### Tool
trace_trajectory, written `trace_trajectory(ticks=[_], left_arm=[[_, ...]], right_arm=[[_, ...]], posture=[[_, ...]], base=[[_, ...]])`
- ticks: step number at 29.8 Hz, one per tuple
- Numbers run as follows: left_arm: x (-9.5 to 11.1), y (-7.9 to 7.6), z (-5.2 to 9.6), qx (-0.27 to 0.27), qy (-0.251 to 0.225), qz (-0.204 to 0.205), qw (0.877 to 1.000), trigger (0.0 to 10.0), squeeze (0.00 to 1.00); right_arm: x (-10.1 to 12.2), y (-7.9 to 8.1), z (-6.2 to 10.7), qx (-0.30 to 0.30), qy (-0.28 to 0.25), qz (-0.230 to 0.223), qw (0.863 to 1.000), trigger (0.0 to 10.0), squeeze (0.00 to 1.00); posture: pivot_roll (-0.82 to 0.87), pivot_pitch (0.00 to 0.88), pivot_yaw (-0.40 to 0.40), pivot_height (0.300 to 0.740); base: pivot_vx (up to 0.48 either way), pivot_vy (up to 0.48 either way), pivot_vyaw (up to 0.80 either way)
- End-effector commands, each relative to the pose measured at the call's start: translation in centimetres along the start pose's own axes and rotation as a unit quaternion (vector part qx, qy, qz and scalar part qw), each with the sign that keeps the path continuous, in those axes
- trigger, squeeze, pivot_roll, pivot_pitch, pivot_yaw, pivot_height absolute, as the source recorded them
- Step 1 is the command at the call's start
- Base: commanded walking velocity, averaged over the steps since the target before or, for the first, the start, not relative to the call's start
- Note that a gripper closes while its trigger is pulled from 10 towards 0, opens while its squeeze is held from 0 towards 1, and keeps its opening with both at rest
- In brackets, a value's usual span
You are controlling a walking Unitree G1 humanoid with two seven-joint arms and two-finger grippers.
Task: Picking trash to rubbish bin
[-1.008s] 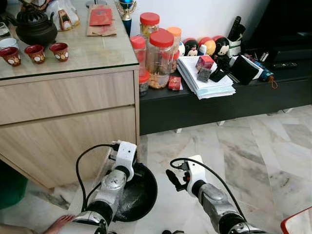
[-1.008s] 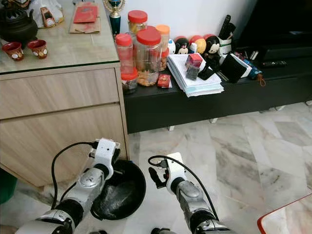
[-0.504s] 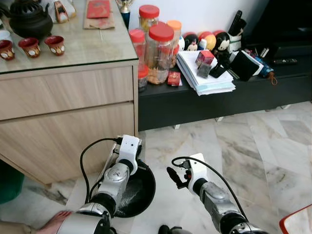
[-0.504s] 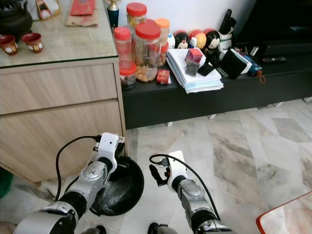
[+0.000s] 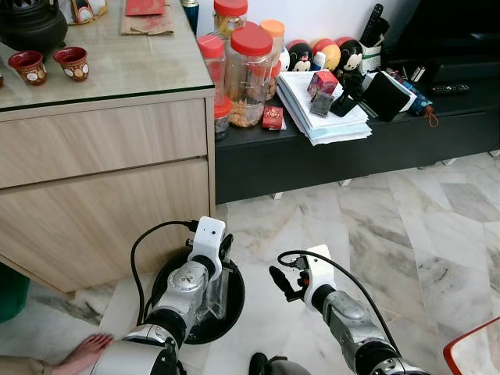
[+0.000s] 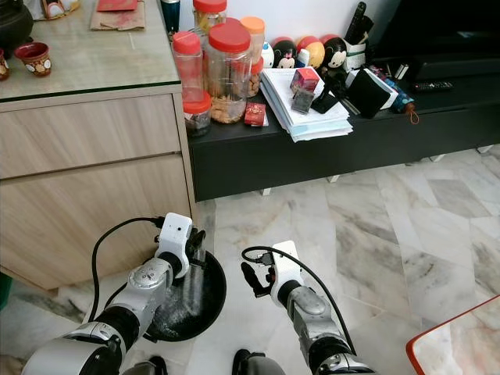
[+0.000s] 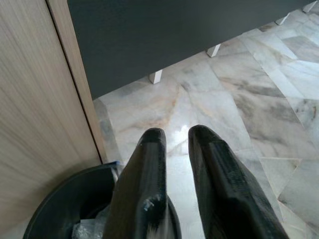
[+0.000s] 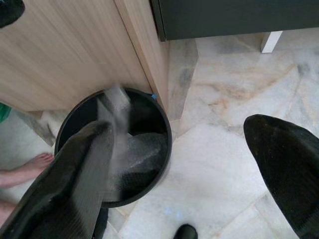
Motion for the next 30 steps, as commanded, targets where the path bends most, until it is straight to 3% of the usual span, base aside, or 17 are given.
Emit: trace_trajectory(ticks=[1, 7, 8, 9, 10, 11, 14, 15, 17, 19, 20, 25, 26, 30], left_arm=[[0.0, -0.5, -0.1, -0.012, 0.000, 0.000, 1.000, 10.0, 1.00], [0.3, -0.3, -0.1, -0.012, -0.004, -0.014, 1.000, 10.0, 1.00], [0.5, 0.0, -0.1, -0.007, -0.011, -0.023, 1.000, 10.0, 0.71], [0.6, 0.1, -0.1, -0.004, -0.014, -0.027, 1.000, 10.0, 0.71], [0.9, 1.0, 0.3, 0.015, -0.031, -0.026, 0.999, 10.0, 0.00], [0.9, 1.0, 0.3, 0.015, -0.031, -0.026, 0.999, 10.0, 0.00], [0.9, 4.4, 2.0, 0.092, -0.064, -0.028, 0.993, 10.0, 0.00], [0.9, 4.4, 2.0, 0.092, -0.064, -0.028, 0.993, 10.0, 0.00], [-0.3, 8.4, 5.1, 0.172, -0.075, -0.025, 0.982, 10.0, 0.00], [-0.8, 9.4, 6.0, 0.194, -0.071, -0.023, 0.978, 10.0, 0.00], [-1.6, 10.9, 7.5, 0.225, -0.064, -0.016, 0.972, 10.0, 0.00], [-2.5, 12.5, 9.2, 0.264, -0.059, -0.006, 0.963, 10.0, 0.00], [-3.1, 13.2, 10.2, 0.280, -0.053, 0.004, 0.959, 10.0, 0.00], [-5.2, 13.6, 11.5, 0.297, -0.011, 0.010, 0.955, 10.0, 0.00]], right_arm=[[-0.5, -0.1, 0.3, -0.003, 0.002, -0.002, 1.000, 10.0, 0.00], [-0.4, 0.0, 0.2, -0.006, 0.001, -0.004, 1.000, 10.0, 0.00], [-0.5, -0.1, 0.3, -0.007, 0.002, -0.006, 1.000, 10.0, 0.00], [-0.6, -0.1, 0.3, -0.008, 0.003, -0.006, 1.000, 10.0, 0.00], [-1.0, -0.3, 0.5, -0.014, 0.008, -0.011, 1.000, 10.0, 0.00], [-1.0, -0.3, 0.5, -0.014, 0.008, -0.011, 1.000, 10.0, 0.00], [-2.3, -0.8, 1.1, -0.031, 0.031, -0.016, 0.999, 10.0, 0.00], [-2.3, -0.8, 1.1, -0.031, 0.031, -0.016, 0.999, 10.0, 0.00], [-3.9, -1.2, 2.0, -0.045, 0.059, -0.024, 0.997, 10.0, 0.00], [-4.4, -1.3, 2.2, -0.049, 0.068, -0.024, 0.996, 10.0, 0.00], [-5.1, -1.5, 2.6, -0.057, 0.082, -0.026, 0.995, 10.0, 0.00], [-6.0, -1.8, 3.2, -0.073, 0.101, -0.032, 0.992, 10.0, 0.00], [-6.6, -2.1, 3.6, -0.086, 0.113, -0.037, 0.989, 10.0, 0.00], [-7.6, -2.3, 4.3, -0.103, 0.131, -0.047, 0.985, 10.0, 0.00]], posture=[[-0.06, 0.209, -0.145, 0.740], [-0.06, 0.204, -0.140, 0.740], [-0.05, 0.202, -0.138, 0.740], [-0.05, 0.202, -0.138, 0.740], [-0.05, 0.199, -0.133, 0.740], [-0.05, 0.199, -0.133, 0.740], [-0.03, 0.195, -0.125, 0.740], [-0.03, 0.195, -0.125, 0.740], [-0.01, 0.190, -0.118, 0.740], [0.00, 0.189, -0.117, 0.740], [0.01, 0.183, -0.111, 0.740], [0.01, 0.172, -0.103, 0.740], [0.02, 0.163, -0.096, 0.740], [0.03, 0.151, -0.091, 0.740]], base=[[0.000, 0.000, 0.00], [0.000, 0.000, 0.00], [0.000, 0.000, 0.00], [0.000, 0.000, 0.00], [0.000, 0.000, 0.00], [0.000, 0.000, 0.00], [0.000, 0.000, 0.00], [0.000, 0.000, 0.00], [0.000, 0.000, 0.00], [0.000, 0.000, 0.00], [0.000, 0.000, 0.00], [0.000, 0.000, 0.00], [0.000, 0.000, 0.00], [0.000, 0.000, 0.00]])
Point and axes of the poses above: a point about 5 cm out from each wrist's last joint towards the gripper, its own z axis pointing back from the gripper into the wrist, its own x axis along the axis of the wrist's last joint, y = z × x, the point moved 1 cm from there along -z, pointing out of the wrist towards the gripper, and after that the axes turned 10 degrees about z, right-handed, at the moved point
